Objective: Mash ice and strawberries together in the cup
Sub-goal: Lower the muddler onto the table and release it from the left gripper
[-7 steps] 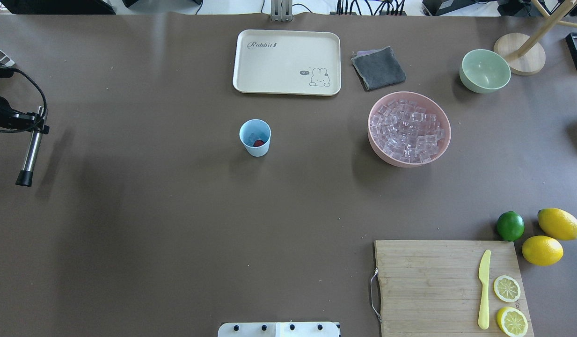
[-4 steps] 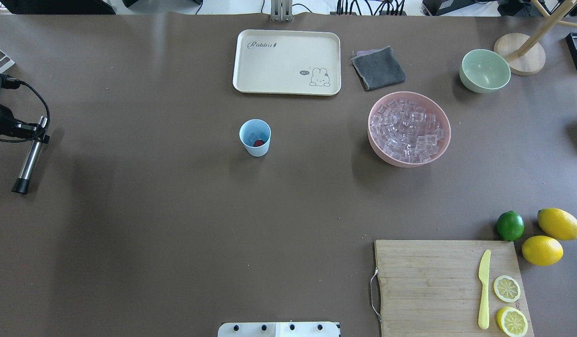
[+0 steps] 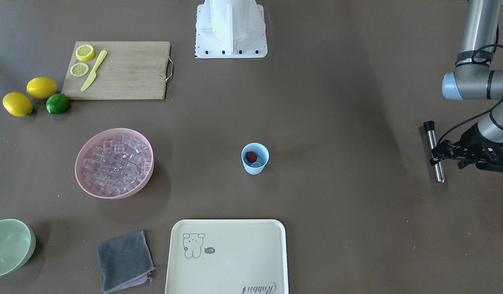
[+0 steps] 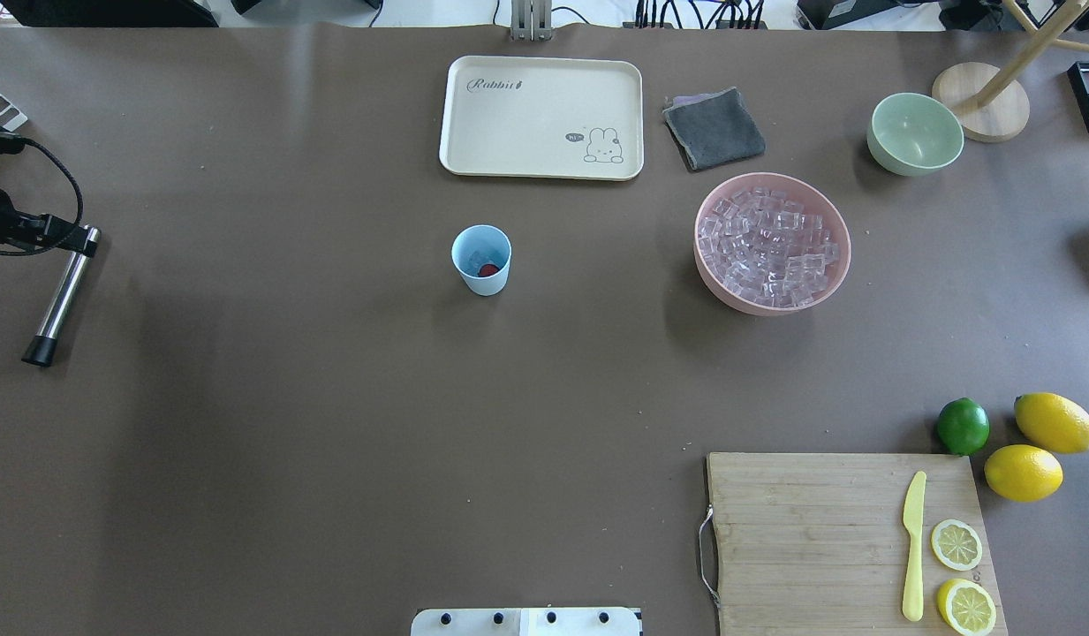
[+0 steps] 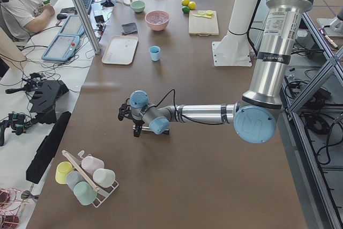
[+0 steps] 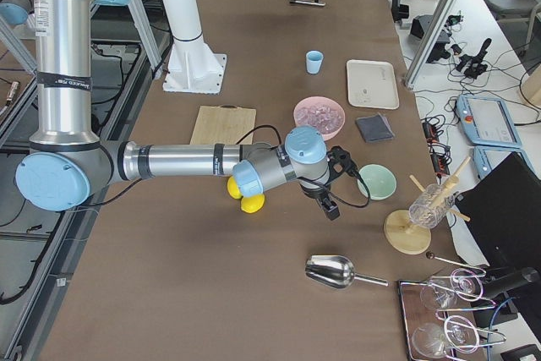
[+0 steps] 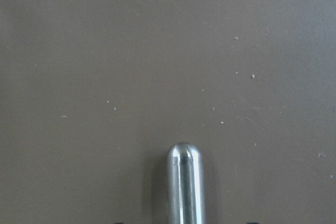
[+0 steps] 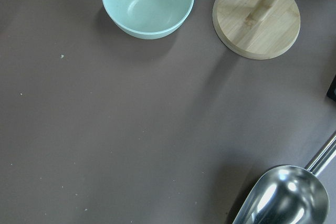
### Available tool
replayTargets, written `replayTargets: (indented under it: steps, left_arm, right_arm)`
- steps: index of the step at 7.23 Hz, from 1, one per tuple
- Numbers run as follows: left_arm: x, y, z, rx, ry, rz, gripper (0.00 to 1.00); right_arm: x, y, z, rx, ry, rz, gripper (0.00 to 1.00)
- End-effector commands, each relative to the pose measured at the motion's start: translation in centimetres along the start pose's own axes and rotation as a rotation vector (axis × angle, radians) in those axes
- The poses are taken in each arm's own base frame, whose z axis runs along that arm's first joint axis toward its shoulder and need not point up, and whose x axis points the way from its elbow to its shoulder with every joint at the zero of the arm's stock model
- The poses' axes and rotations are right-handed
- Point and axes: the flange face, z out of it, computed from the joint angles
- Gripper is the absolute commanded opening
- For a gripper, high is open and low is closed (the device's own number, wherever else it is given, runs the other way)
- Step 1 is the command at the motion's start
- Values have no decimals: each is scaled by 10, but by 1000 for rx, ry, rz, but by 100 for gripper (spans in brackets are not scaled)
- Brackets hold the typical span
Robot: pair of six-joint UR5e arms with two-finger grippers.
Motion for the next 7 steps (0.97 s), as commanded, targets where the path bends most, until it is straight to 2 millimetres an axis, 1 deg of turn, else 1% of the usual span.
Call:
replayTargets:
  steps: [1, 2, 3, 4, 5, 6, 7]
  left_arm:
    - [4, -29, -73, 8, 25, -91, 98]
    - [33, -52, -113, 13, 18, -93, 98]
    - [53, -78, -153, 3, -7, -61, 98]
    - [48, -100, -189, -20, -22, -38, 98]
    - [6, -97, -218, -14, -31, -9, 98]
    - [-53, -73, -245, -7, -24, -12, 98]
    - [-94, -44, -270, 18, 1, -11, 98]
  right_arm:
    - [-2, -2, -2, 5, -7, -3, 99]
    - [-2, -3, -2, 6, -10, -3, 99]
    - [-1, -1, 0, -5, -9, 7, 99]
    - [3, 2, 4, -16, -8, 17, 99]
    - [3, 6, 4, -27, -14, 36, 99]
    - [2, 9, 5, -45, -20, 59, 99]
    - [5, 16, 9, -61, -24, 78, 99]
